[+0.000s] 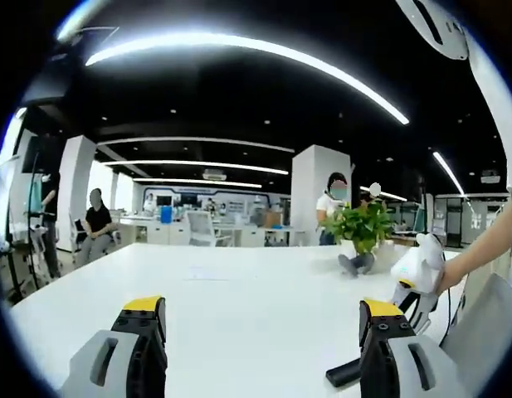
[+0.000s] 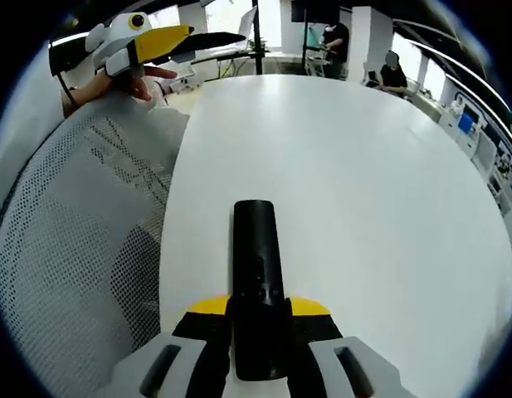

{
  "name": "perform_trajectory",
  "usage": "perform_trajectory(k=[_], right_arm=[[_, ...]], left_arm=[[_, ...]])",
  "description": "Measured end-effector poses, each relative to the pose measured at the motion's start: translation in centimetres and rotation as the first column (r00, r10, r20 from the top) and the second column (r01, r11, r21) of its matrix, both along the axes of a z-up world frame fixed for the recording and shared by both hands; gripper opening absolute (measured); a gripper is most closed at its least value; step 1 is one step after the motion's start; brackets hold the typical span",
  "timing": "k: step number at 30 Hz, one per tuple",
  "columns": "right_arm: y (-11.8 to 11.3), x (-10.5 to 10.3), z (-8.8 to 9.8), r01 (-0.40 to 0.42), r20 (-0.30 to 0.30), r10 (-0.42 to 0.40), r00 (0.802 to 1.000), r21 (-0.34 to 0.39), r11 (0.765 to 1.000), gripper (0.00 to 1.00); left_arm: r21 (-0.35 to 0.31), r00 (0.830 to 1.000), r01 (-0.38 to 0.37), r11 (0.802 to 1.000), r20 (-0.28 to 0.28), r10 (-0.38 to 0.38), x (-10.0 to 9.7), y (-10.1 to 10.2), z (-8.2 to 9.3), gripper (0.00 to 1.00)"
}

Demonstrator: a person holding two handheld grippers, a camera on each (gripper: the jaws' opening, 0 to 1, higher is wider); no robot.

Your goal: Press the specified remote control buttons in sequence, fully releasing each button before pressing the next.

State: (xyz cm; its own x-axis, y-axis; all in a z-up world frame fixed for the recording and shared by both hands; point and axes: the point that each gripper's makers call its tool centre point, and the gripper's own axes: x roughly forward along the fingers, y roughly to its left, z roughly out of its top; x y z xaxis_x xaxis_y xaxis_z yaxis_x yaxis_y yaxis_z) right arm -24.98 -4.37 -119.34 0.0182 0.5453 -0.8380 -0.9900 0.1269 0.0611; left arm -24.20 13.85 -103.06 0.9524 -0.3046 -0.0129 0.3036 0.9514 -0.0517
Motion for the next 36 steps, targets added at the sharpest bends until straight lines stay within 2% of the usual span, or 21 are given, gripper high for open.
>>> perform_trajectory(k=[8, 24, 31, 34, 36], right_arm=[[0.0, 1.7, 0.0, -0.008, 0.003, 0.008, 1.000, -0.015, 1.000, 0.22], [-0.3, 6.3, -0.1, 0.007, 0.001, -0.007, 1.000, -0.027, 1.000, 0.22], [-0.4, 8.3, -0.2, -0.010, 0.031, 0.011, 0.999, -0.045, 0.999, 0.22], [-0.5, 9.3, -0.2, -0.006, 0.039, 0.008, 0.999, -0.052, 0.999, 0.22], [-0.6, 9.9, -0.2, 0.005, 0.041, -0.002, 0.999, -0.053, 0.999, 0.22]], left_arm=[[-0.021, 1.000, 0.012, 1.000, -0.006, -0.013, -0.1, -0.2, 0.0, 1.00], [0.017, 0.999, 0.025, 1.000, -0.031, -0.025, -0.3, -0.6, -0.5, 1.00], [0.026, 0.999, 0.027, 0.999, -0.045, -0.026, -0.3, -0.6, -0.8, 1.00], [0.036, 0.998, 0.039, 0.999, -0.048, -0.038, -0.4, -0.8, -0.8, 0.94], [0.035, 0.998, 0.043, 0.998, -0.051, -0.042, -0.4, -0.9, -0.9, 0.95]])
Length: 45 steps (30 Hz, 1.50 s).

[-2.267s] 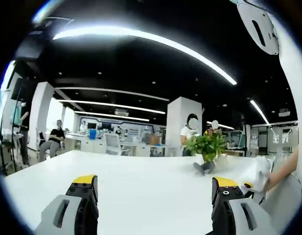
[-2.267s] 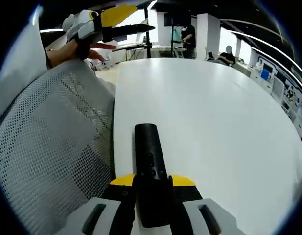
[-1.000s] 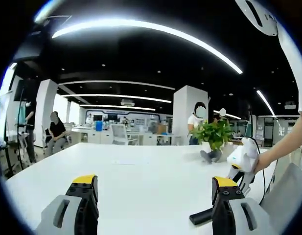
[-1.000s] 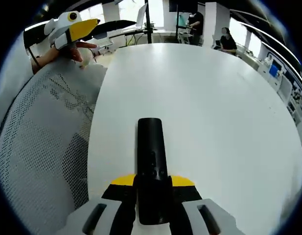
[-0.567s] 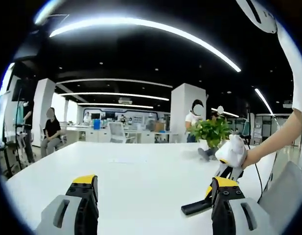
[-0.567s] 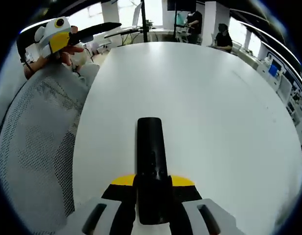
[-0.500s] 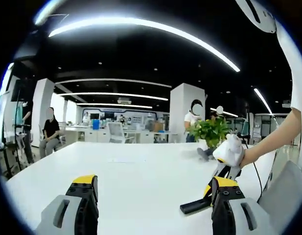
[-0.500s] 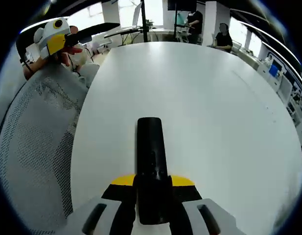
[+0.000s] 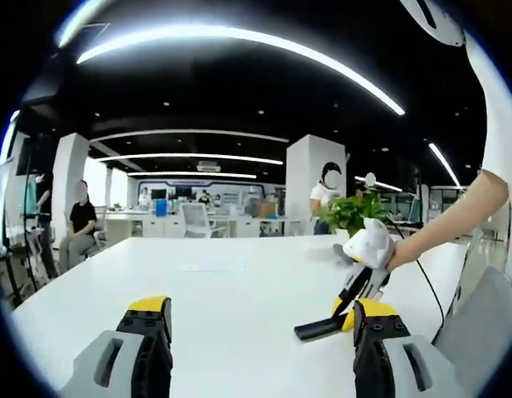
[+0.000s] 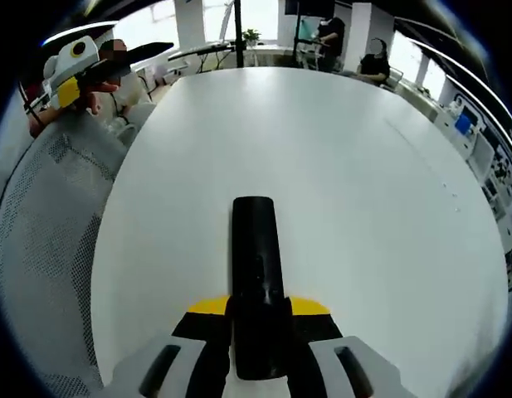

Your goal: Press the specified remote control buttons in sequence, fully releasing each button before pressing the next.

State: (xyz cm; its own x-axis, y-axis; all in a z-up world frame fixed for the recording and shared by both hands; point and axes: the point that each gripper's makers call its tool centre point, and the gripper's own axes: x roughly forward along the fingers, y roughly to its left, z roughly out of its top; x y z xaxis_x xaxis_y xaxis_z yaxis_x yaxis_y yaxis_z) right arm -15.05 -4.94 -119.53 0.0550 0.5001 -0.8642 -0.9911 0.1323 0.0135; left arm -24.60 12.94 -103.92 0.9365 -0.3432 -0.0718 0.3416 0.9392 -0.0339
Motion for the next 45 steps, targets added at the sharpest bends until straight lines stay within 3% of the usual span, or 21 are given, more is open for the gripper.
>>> perform_trajectory(k=[22, 34, 37, 41, 44, 45], right_arm=[[-0.1, 5.4, 0.0, 0.027, 0.011, -0.026, 1.000, -0.052, 0.998, 0.22], [-0.1, 6.4, 0.0, 0.028, 0.012, -0.027, 1.000, -0.050, 0.998, 0.22], [0.0, 6.2, 0.1, 0.064, 0.002, -0.064, 0.998, -0.037, 0.997, 0.23], [0.6, 6.2, 0.5, 0.219, -0.103, -0.213, 0.972, 0.056, 0.974, 0.32], [0.9, 6.6, 0.9, 0.323, -0.153, -0.302, 0.941, 0.134, 0.937, 0.42], [1.0, 6.8, 1.2, 0.372, -0.194, -0.338, 0.921, 0.180, 0.910, 0.45]], left_arm=[[0.027, 1.000, 0.001, 1.000, -0.024, 0.000, 0.0, 0.0, -0.6, 0.94], [0.037, 0.999, 0.003, 0.999, -0.043, -0.002, 0.0, 0.0, -1.0, 0.92], [0.039, 0.999, 0.002, 0.999, -0.046, 0.000, 0.0, 0.1, -1.1, 0.92], [0.039, 0.999, 0.000, 0.999, -0.050, 0.002, 0.0, 0.1, -1.1, 0.92], [0.037, 0.999, 0.001, 0.999, -0.054, 0.001, 0.0, 0.1, -1.2, 0.92], [0.036, 0.999, 0.001, 0.999, -0.054, 0.001, 0.0, 0.1, -1.2, 0.92]])
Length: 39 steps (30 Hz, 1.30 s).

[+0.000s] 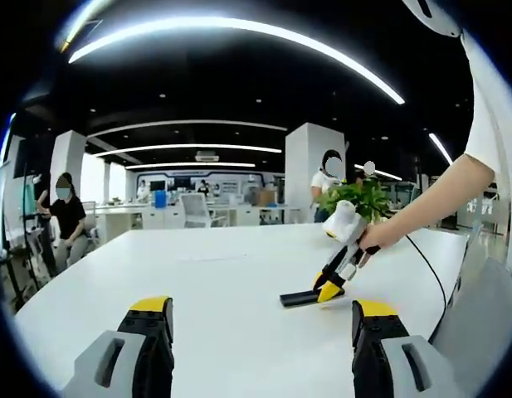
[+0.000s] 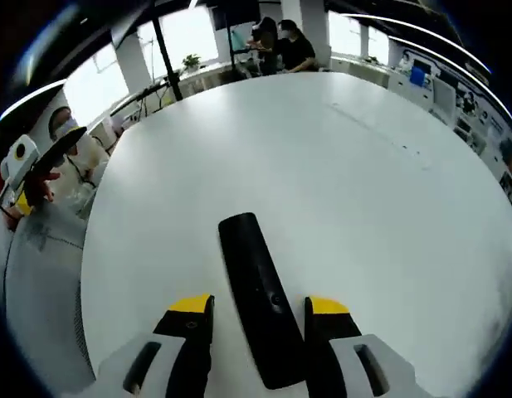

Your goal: Press the specified remote control buttons in sequence, fully releasing each button before pressing the next.

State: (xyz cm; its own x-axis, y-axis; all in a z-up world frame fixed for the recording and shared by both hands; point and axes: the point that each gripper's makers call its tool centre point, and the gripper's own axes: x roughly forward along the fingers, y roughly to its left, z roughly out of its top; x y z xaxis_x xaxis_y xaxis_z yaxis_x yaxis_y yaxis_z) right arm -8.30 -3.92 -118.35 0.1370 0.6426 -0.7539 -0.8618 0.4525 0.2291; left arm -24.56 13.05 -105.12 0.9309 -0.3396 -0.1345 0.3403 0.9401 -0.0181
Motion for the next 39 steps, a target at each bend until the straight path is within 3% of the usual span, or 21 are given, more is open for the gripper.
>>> perform_trajectory(k=[3, 4, 7, 8, 13, 22, 31, 36, 39], right_arm=[[0.0, 1.0, 1.0, 0.136, -0.018, -0.135, 0.991, 0.123, 0.983, 0.57], [-0.3, 1.9, 1.6, 0.197, 0.010, -0.201, 0.979, 0.166, 0.966, 0.67], [-0.6, 2.5, 3.0, 0.266, 0.059, -0.288, 0.956, 0.247, 0.932, 0.96], [-0.7, 2.5, 3.4, 0.277, 0.071, -0.305, 0.950, 0.268, 0.923, 0.99], [-2.2, 1.4, 5.3, 0.307, 0.149, -0.365, 0.919, 0.309, 0.900, 0.99], [-3.6, -2.5, 8.1, 0.369, 0.171, -0.460, 0.871, 0.389, 0.844, 0.99], [-5.0, -6.6, 8.3, 0.376, 0.212, -0.471, 0.856, 0.371, 0.849, 0.99], [-5.2, -8.4, 8.8, 0.345, 0.282, -0.442, 0.852, 0.334, 0.877, 0.99], [-5.4, -9.5, 9.7, 0.353, 0.297, -0.462, 0.836, 0.354, 0.866, 0.99]], left_arm=[[-0.001, 1.000, -0.001, 1.000, -0.004, 0.001, 0.0, 0.0, -0.1, 0.92], [-0.002, 1.000, 0.000, 1.000, -0.004, 0.000, 0.0, 0.0, -0.1, 0.92], [-0.006, 1.000, 0.005, 1.000, -0.009, -0.005, 0.0, -0.1, -0.1, 0.92], [-0.007, 1.000, 0.008, 1.000, -0.011, -0.008, 0.0, -0.2, -0.2, 0.92], [-0.004, 1.000, 0.013, 1.000, -0.016, -0.013, 0.0, -0.3, -0.3, 0.92], [0.001, 1.000, 0.014, 1.000, -0.019, -0.014, 0.0, -0.4, -0.3, 0.91], [-0.001, 1.000, 0.018, 1.000, -0.024, -0.018, -0.1, -0.4, -0.4, 0.90], [-0.010, 0.999, 0.019, 1.000, -0.025, -0.020, -0.1, -0.4, -0.4, 0.90], [-0.007, 0.999, 0.019, 1.000, -0.028, -0.020, -0.1, -0.4, -0.5, 0.89]])
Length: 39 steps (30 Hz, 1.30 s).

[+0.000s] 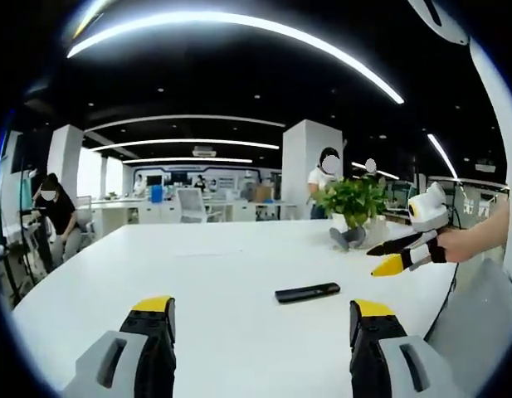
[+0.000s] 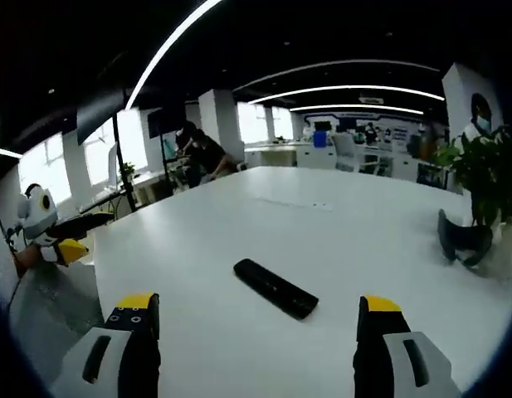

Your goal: Press the specified remote control buttons in sequence, fully releasing each button before pressing the next.

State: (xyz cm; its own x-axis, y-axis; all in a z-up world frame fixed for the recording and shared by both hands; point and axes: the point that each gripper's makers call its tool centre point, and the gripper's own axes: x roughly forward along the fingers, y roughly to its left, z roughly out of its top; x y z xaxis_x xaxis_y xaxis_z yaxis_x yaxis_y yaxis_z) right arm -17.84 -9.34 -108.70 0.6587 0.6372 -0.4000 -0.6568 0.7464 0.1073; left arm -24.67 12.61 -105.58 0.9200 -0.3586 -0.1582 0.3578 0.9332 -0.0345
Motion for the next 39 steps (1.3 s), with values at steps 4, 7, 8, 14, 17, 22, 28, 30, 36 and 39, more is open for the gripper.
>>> perform_trajectory(k=[4, 7, 8, 14, 17, 22, 28, 30, 36, 39], right_arm=[[-0.5, -1.2, 0.5, 0.011, 0.008, -0.011, 1.000, 0.002, 1.000, 0.99], [-1.5, -2.0, 0.5, 0.030, 0.018, -0.030, 0.999, -0.042, 0.999, 0.99], [-1.7, -2.2, 0.6, 0.036, 0.017, -0.036, 0.999, -0.042, 0.998, 0.99], [-3.4, -3.7, 0.7, 0.102, 0.019, -0.102, 0.995, -0.044, 0.994, 0.99], [-3.8, -4.2, 0.8, 0.124, 0.010, -0.124, 0.992, -0.051, 0.991, 0.99], [-4.6, -4.7, 1.8, 0.152, 0.041, -0.150, 0.988, -0.046, 0.987, 0.99], [-5.4, -5.3, 1.6, 0.184, 0.046, -0.182, 0.982, -0.039, 0.982, 0.99], [-5.4, -5.1, 1.7, 0.191, 0.051, -0.189, 0.981, -0.032, 0.981, 0.97], [-6.0, -4.6, 1.9, 0.213, 0.095, -0.206, 0.974, -0.067, 0.975, 0.95], [-6.0, -4.7, 1.5, 0.209, 0.073, -0.204, 0.976, -0.070, 0.975, 0.94]], left_arm=[[0.001, 1.000, -0.003, 1.000, -0.004, 0.003, 0.0, 0.1, -0.1, 0.89], [0.004, 1.000, 0.000, 1.000, -0.007, 0.000, 0.0, 0.0, -0.1, 0.88], [0.004, 1.000, 0.002, 1.000, -0.007, -0.002, 0.0, 0.0, -0.1, 0.87], [-0.013, 1.000, 0.008, 1.000, -0.018, -0.008, -0.1, -0.1, -0.3, 0.85], [-0.005, 1.000, 0.011, 1.000, -0.017, -0.011, -0.1, -0.2, -0.3, 0.85], [-0.002, 1.000, 0.010, 1.000, -0.020, -0.010, -0.1, -0.2, -0.4, 0.85], [0.007, 1.000, 0.009, 1.000, -0.026, -0.008, -0.1, -0.1, -0.5, 0.85], [0.013, 1.000, 0.010, 1.000, -0.028, -0.009, -0.1, -0.1, -0.6, 0.85], [0.002, 1.000, 0.002, 1.000, -0.020, -0.002, 0.0, 0.0, -0.4, 0.85], [0.004, 1.000, 0.002, 1.000, -0.021, -0.002, -0.1, 0.0, -0.4, 0.84]])
